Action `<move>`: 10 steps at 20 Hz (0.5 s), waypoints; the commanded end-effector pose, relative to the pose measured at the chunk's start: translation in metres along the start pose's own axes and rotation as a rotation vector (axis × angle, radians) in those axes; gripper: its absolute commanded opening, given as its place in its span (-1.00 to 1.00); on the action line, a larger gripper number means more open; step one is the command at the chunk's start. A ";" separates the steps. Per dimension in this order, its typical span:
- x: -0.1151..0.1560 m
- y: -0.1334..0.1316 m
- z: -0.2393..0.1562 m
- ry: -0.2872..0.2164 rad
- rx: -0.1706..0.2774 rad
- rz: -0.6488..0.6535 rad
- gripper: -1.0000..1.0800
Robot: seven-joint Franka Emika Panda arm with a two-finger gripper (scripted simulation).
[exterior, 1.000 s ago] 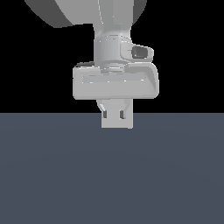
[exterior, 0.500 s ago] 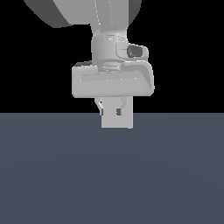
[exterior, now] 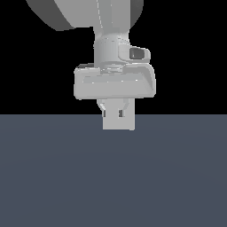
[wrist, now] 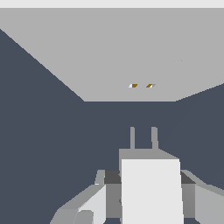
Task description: Plug the charger into the wall socket.
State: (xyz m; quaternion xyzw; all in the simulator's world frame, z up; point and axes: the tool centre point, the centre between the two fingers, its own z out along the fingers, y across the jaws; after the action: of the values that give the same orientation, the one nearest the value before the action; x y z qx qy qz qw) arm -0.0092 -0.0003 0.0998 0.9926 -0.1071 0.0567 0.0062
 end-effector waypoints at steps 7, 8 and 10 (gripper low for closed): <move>0.028 0.000 0.003 0.000 0.000 0.000 -1.00; 0.031 0.000 0.003 0.000 0.000 0.000 -1.00; 0.036 0.000 0.004 0.000 0.000 0.000 -1.00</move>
State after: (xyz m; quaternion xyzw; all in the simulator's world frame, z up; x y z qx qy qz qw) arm 0.0219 -0.0076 0.0998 0.9926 -0.1073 0.0568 0.0062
